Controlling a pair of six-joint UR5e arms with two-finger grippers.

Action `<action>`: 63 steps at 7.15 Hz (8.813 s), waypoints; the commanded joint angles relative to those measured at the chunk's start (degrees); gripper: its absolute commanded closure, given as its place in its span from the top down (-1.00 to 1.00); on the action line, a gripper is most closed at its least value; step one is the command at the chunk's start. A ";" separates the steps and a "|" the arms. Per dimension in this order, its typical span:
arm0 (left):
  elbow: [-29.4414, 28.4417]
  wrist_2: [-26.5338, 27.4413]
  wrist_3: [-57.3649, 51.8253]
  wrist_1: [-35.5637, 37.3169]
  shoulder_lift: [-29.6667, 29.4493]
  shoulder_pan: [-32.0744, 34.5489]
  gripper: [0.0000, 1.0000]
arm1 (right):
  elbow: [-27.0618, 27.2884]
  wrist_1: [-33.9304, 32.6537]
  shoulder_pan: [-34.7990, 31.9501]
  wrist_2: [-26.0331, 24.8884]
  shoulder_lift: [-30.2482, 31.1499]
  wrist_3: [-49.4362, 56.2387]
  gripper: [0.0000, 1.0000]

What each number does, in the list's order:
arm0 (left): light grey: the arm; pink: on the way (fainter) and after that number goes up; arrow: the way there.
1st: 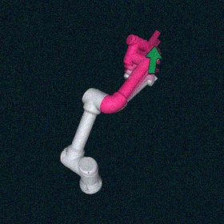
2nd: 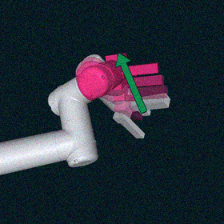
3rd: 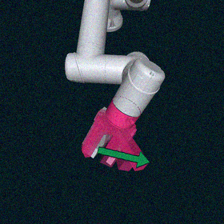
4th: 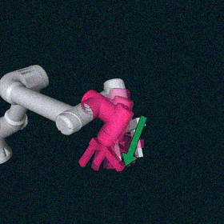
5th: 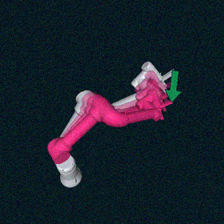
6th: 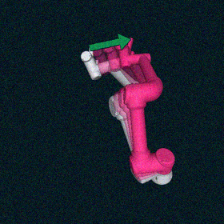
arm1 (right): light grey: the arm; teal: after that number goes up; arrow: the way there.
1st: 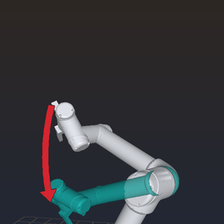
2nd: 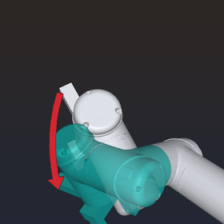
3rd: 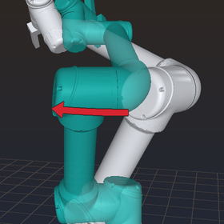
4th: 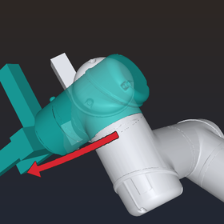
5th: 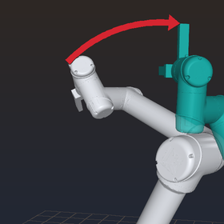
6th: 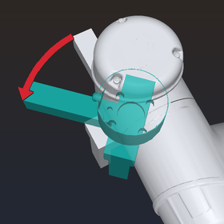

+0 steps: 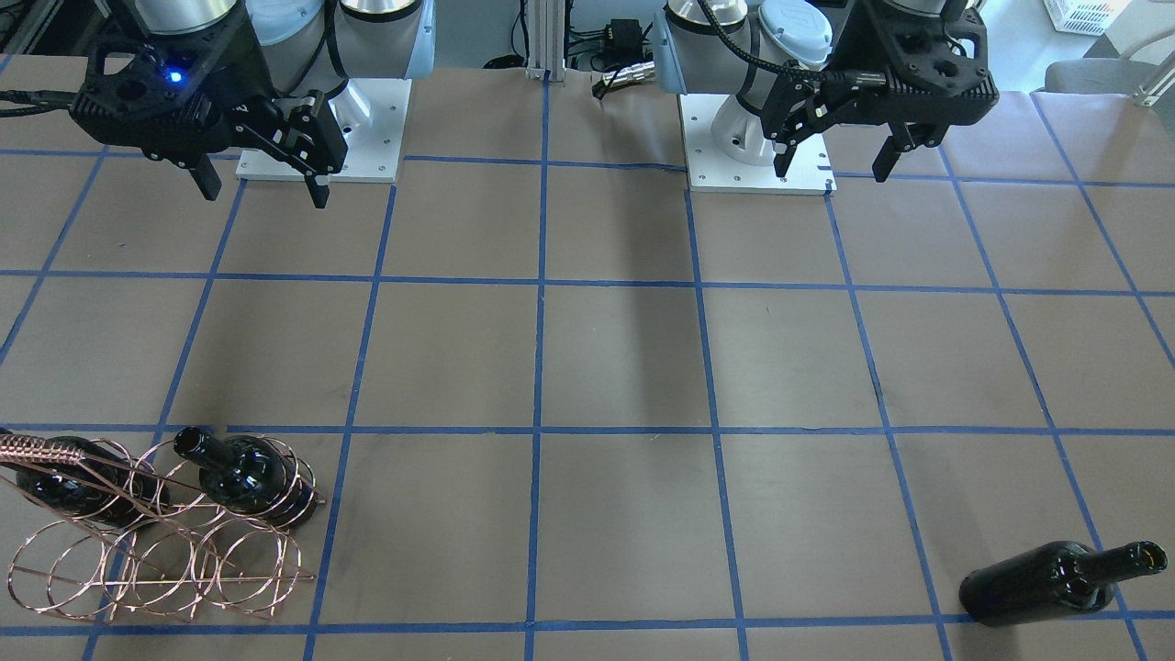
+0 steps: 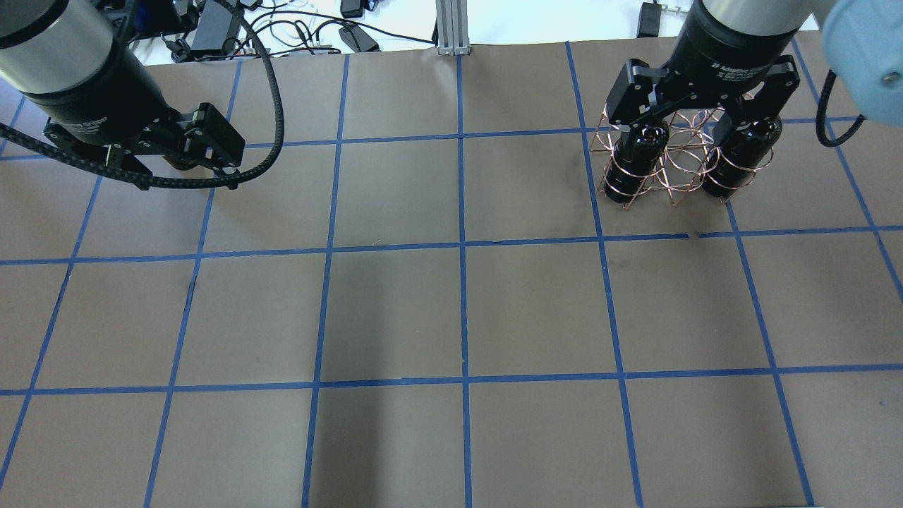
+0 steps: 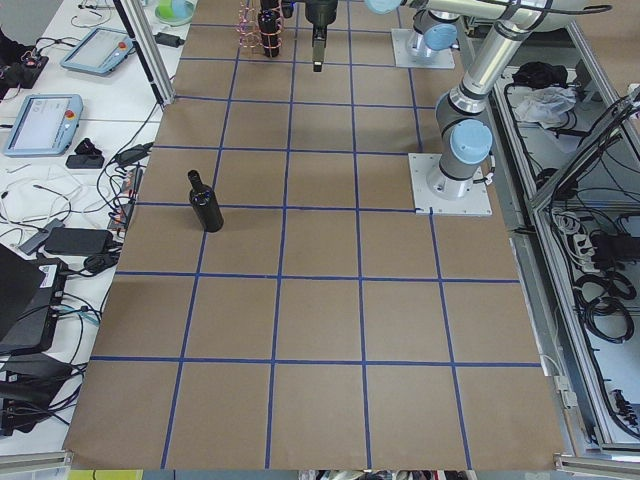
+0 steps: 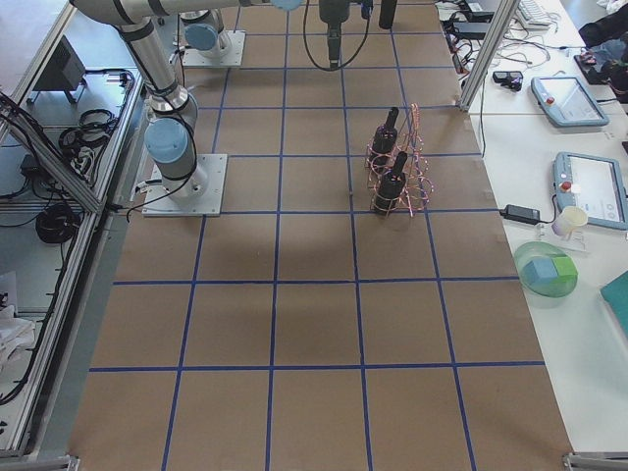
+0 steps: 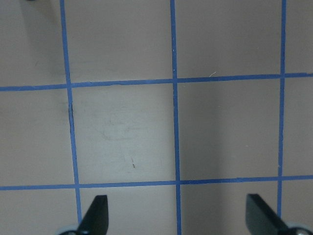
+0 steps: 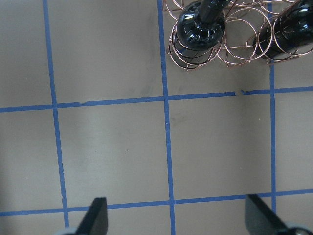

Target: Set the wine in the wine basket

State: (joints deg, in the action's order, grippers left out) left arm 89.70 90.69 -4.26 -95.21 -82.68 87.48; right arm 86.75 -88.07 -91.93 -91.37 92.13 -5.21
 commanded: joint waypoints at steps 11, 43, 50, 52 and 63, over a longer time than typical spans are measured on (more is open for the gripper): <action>1.61 -0.24 -26.55 21.70 -5.89 -20.03 1.00 | 0.00 -0.88 0.00 -0.83 -0.46 -0.06 1.00; -1.02 -22.75 -24.57 61.28 -34.04 -27.01 -0.24 | 0.79 -2.38 0.00 -0.73 0.16 -0.06 1.00; -1.02 -16.64 -25.46 48.06 -27.30 -25.27 -0.97 | 1.05 -1.76 0.26 -1.18 0.15 -0.06 1.00; 3.60 -12.06 -18.81 45.81 -19.93 -20.62 -0.97 | 1.05 -2.02 0.18 -1.26 0.07 0.03 1.00; 20.07 -0.16 14.59 51.84 -4.94 16.04 -0.98 | 1.05 -2.20 0.00 -1.09 0.24 -0.76 1.00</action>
State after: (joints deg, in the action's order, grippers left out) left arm 109.05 90.46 7.14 -46.23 -87.36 100.48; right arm 87.81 -90.03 -91.87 -92.63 92.21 -5.30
